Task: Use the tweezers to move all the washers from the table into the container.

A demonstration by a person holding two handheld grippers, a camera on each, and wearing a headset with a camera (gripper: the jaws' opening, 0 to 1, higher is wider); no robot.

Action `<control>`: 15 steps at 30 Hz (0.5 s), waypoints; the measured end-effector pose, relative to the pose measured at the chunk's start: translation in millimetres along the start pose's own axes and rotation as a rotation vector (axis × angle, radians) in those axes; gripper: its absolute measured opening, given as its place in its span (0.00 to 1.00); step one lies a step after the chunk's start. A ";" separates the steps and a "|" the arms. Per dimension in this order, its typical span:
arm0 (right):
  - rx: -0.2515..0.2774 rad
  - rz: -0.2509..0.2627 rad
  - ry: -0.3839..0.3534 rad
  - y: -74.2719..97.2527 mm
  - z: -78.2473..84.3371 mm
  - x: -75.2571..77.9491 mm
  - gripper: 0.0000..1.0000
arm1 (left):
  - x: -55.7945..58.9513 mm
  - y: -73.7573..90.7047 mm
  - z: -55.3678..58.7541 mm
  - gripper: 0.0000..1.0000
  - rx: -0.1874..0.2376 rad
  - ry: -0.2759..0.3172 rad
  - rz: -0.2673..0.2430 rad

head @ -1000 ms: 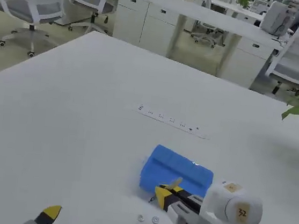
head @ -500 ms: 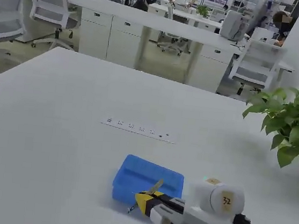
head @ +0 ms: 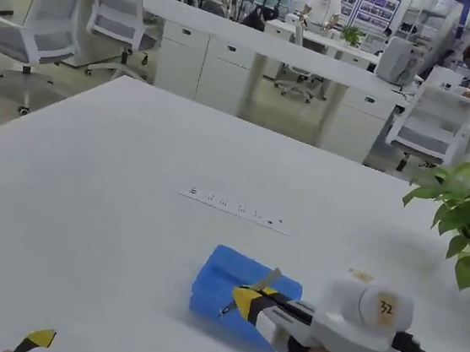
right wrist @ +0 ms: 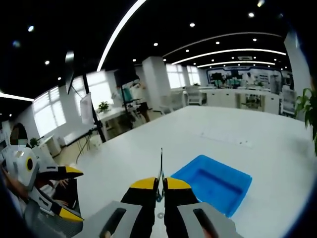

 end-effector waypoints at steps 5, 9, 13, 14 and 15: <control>0.018 -0.026 -0.012 1.3 -8.2 2.8 0.01 | 0.0 -0.5 0.0 0.77 -0.002 -0.006 -0.004; 0.015 -0.023 0.001 -1.0 -9.6 8.9 0.01 | 0.5 -1.0 -0.3 0.77 -0.004 -0.011 -0.003; 0.023 -0.018 -0.007 -5.8 -9.4 15.7 0.01 | 0.9 -1.8 1.0 0.77 -0.015 -0.012 -0.002; 0.024 -0.018 -0.009 -6.3 -9.5 16.3 0.01 | 1.3 -2.2 1.5 0.77 -0.021 -0.018 -0.003; 0.026 -0.021 -0.014 -7.4 -10.0 17.3 0.01 | 1.5 -2.4 1.6 0.77 -0.022 -0.022 -0.003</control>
Point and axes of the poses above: the centre of the closed fingertips' face, and the gripper's own axes: y roughly backward along the fingers, x roughly to its right, z roughly out of its underside, the point moved 10 cm from there along y, roughly backward along the fingers, and after that the axes turned 6 degrees about -z, right-handed, at the moved point
